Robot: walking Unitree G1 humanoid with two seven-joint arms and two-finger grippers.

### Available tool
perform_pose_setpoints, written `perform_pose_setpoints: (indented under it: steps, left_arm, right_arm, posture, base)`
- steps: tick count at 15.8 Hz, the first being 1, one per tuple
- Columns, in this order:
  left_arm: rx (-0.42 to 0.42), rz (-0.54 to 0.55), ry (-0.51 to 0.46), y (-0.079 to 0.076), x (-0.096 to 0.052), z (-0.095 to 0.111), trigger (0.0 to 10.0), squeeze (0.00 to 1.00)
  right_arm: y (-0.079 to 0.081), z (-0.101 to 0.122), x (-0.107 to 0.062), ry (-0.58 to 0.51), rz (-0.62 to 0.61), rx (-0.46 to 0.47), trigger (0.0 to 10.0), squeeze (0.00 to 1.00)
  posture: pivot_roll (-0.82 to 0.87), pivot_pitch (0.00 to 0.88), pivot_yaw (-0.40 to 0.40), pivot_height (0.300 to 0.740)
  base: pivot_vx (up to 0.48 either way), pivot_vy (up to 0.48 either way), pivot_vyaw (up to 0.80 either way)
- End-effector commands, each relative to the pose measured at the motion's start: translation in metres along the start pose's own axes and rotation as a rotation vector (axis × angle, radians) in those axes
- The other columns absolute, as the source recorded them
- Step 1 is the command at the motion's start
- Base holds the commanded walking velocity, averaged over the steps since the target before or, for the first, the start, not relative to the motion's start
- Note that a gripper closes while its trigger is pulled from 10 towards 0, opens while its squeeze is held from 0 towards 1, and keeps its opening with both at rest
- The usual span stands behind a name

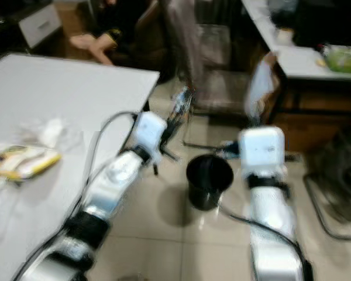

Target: Picking trash to rubbish bin

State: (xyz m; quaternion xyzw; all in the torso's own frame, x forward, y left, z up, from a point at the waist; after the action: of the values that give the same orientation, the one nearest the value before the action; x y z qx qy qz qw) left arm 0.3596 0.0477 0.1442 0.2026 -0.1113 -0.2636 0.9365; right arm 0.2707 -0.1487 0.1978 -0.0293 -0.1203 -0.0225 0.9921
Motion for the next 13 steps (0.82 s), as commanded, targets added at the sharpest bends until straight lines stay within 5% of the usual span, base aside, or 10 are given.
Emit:
perform_pose_setpoints:
  steps: [1, 5, 13]
  left_arm:
    - [0.006, -0.027, -0.035, -0.0081, 0.0059, 0.0106, 0.0, 0.0]
    - [0.001, -0.036, -0.043, -0.0101, 0.0053, 0.0111, 0.0, 0.0]
    - [-0.039, -0.028, -0.083, -0.0067, 0.0041, 0.0171, 0.0, 0.0]
  right_arm:
    - [-0.0077, 0.002, 0.0, -0.008, -0.022, -0.015, 10.0, 0.0]
    - [-0.0069, 0.0008, 0.0002, -0.004, -0.021, -0.018, 10.0, 0.0]
    - [-0.0049, -0.0016, 0.0014, 0.011, -0.023, 0.013, 10.0, 0.0]
  posture:
    - [0.07, 0.064, 0.005, 0.74]
    - [0.07, 0.063, 0.006, 0.74]
    - [0.08, 0.066, 0.007, 0.74]
  base:
    - [0.469, 0.0, 0.0]
    - [0.399, -0.219, 0.12]
    - [0.0, 0.0, -0.76]
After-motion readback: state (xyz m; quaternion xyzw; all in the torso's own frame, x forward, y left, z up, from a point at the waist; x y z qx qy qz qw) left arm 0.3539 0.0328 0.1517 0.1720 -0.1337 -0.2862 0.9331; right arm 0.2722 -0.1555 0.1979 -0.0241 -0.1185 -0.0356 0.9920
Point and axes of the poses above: a point about 5 cm out from each wrist's last joint towards the gripper, its own x axis pointing out of the wrist towards the gripper, its own z axis along the axis of the wrist's last joint, y = z × x, the point moved 3 cm from there along x, pointing out of the wrist towards the gripper, and after that the axes turned 14 degrees about x, right-handed, at the moved point
